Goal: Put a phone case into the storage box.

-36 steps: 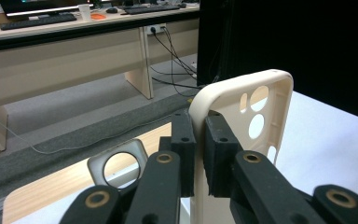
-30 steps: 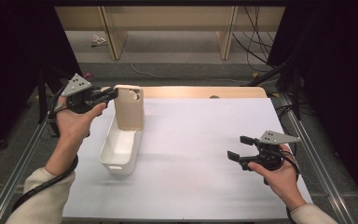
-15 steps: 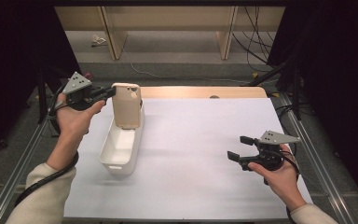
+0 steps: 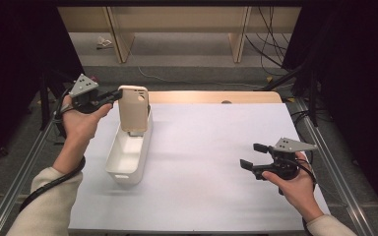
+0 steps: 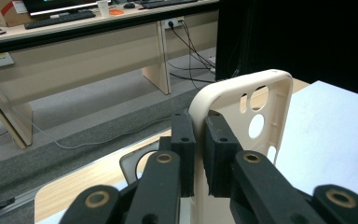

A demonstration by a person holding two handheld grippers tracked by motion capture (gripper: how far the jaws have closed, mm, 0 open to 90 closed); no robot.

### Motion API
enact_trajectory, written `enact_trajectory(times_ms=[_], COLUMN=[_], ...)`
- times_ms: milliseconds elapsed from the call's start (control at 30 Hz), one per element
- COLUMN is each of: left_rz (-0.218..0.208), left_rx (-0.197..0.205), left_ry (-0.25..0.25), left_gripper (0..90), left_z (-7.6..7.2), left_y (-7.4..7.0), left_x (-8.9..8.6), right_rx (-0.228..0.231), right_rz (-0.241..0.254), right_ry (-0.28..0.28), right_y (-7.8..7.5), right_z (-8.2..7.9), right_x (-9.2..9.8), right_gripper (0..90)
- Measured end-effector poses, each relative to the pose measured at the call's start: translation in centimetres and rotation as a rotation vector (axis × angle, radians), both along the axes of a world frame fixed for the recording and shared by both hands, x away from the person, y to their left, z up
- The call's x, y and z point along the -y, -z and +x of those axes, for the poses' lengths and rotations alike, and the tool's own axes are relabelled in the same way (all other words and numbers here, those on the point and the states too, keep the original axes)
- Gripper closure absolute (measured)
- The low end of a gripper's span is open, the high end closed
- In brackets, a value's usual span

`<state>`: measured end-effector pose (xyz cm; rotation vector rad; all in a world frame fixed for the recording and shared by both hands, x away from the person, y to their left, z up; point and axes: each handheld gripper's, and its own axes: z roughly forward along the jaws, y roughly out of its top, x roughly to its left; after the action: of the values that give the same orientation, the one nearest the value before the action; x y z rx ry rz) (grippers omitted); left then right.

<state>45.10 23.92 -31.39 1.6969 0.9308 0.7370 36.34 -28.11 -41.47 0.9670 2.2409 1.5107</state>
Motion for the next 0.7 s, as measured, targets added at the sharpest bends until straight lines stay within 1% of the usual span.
enact_trajectory(times_ms=[133,333,533,700], left_rz=[0.003,-0.002,0.006,0.009], left_rx=[0.002,0.005,0.008,0.004], left_ry=[0.001,-0.008,-0.007,-0.009], left_gripper=[83.2,83.2,83.2,83.2], left_z=[0.3,0.6,0.9,1.2], left_y=[0.2,0.2,0.2,0.6], left_x=[0.0,-0.2,-0.5,-0.8], right_rx=[0.001,0.000,-0.001,0.001], right_rz=[0.000,0.000,0.000,0.000], right_ry=[-0.001,0.000,0.000,-0.003], right_y=[0.0,0.0,0.0,0.0], right_z=[0.0,0.0,0.0,0.0], right_x=[0.0,0.0,0.0,0.0], right_gripper=[16.4,16.4,16.4,16.4])
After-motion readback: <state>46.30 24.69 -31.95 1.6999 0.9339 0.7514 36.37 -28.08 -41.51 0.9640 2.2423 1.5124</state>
